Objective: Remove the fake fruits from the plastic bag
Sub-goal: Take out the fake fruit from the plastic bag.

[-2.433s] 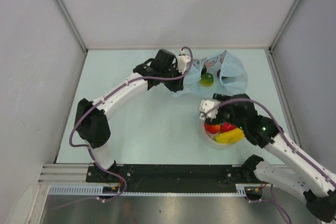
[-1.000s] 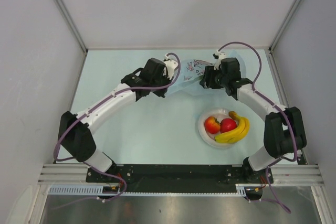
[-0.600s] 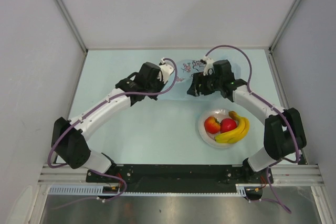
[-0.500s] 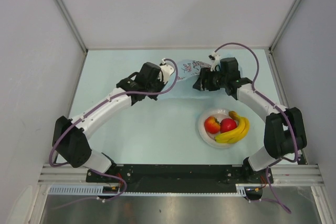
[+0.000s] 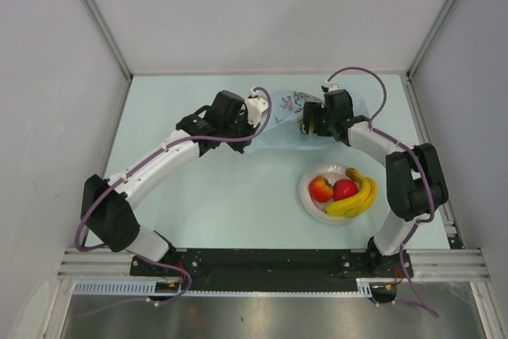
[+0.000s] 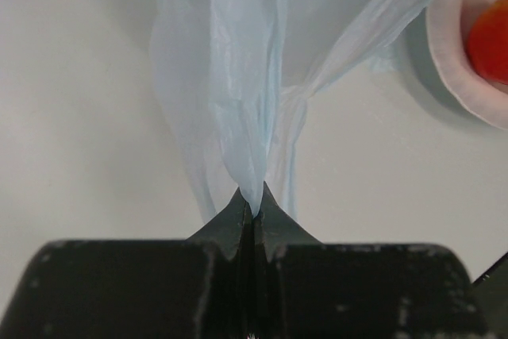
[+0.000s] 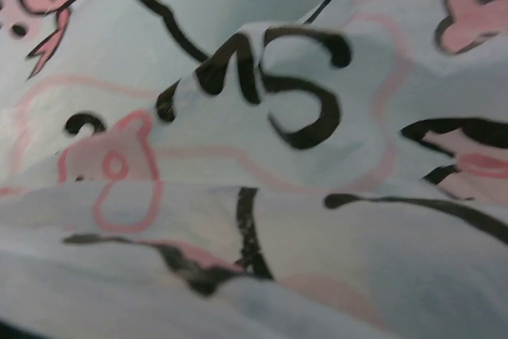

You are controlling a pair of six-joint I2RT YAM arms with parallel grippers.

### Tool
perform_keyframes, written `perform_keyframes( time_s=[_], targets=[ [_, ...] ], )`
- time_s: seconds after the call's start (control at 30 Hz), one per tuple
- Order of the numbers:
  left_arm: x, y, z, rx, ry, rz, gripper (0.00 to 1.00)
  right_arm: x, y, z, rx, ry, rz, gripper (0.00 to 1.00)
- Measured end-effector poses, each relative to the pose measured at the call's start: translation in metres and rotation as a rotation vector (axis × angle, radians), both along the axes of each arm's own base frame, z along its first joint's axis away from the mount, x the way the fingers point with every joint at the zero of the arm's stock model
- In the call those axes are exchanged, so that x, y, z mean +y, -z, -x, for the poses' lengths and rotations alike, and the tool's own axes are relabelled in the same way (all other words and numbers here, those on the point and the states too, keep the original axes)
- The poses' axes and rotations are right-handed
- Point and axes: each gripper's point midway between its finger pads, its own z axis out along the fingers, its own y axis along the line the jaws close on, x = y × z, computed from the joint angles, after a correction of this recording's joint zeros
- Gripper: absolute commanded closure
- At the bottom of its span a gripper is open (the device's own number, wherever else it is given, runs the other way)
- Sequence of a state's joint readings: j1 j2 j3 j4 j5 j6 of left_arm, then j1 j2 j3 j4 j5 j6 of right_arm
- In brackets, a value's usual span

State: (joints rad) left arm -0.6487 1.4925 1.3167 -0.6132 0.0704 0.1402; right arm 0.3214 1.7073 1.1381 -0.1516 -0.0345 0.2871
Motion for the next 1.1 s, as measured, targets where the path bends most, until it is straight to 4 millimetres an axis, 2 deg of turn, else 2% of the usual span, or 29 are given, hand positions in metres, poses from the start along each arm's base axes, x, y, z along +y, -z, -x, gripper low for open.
perform_keyframes(
  time_s=[0.2, 0.4, 0.5, 0.67, 0.7, 0.73, 0.83, 1.0, 1.1],
  targets=[
    [-0.013, 0.0, 0.012, 0.048, 0.068, 0.055, 1.0, -0.006, 0.011, -0.023, -0.019, 0.035, 0.065, 0.0],
    [-0.022, -0.001, 0.013, 0.073, 0.094, 0.08, 1.0, -0.002, 0.015, -0.054, -0.068, 0.025, 0.125, 0.04],
    [-0.023, -0.004, 0.013, 0.071, 0.098, 0.086, 1.0, -0.001, 0.021, -0.067, -0.08, 0.009, 0.159, 0.14],
    [-0.024, -0.004, 0.012, 0.071, 0.101, 0.089, 1.0, -0.001, 0.031, -0.076, -0.087, -0.024, 0.202, 0.3],
    [-0.024, -0.004, 0.012, 0.072, 0.1, 0.088, 1.0, -0.001, 0.033, -0.077, -0.089, -0.032, 0.213, 0.36],
    [-0.025, -0.003, 0.012, 0.075, 0.1, 0.087, 1.0, -0.001, 0.032, -0.078, -0.095, -0.038, 0.22, 0.48],
    [-0.027, -0.003, 0.009, 0.075, 0.1, 0.087, 1.0, -0.003, 0.03, -0.08, -0.112, -0.07, 0.252, 0.65],
    [-0.029, 0.001, 0.007, 0.085, 0.098, 0.082, 1.0, 0.002, 0.026, -0.08, -0.147, -0.184, 0.301, 0.78],
    [-0.03, 0.003, 0.006, 0.091, 0.092, 0.083, 1.0, 0.009, 0.01, -0.071, -0.158, -0.264, 0.29, 0.81]
  ],
)
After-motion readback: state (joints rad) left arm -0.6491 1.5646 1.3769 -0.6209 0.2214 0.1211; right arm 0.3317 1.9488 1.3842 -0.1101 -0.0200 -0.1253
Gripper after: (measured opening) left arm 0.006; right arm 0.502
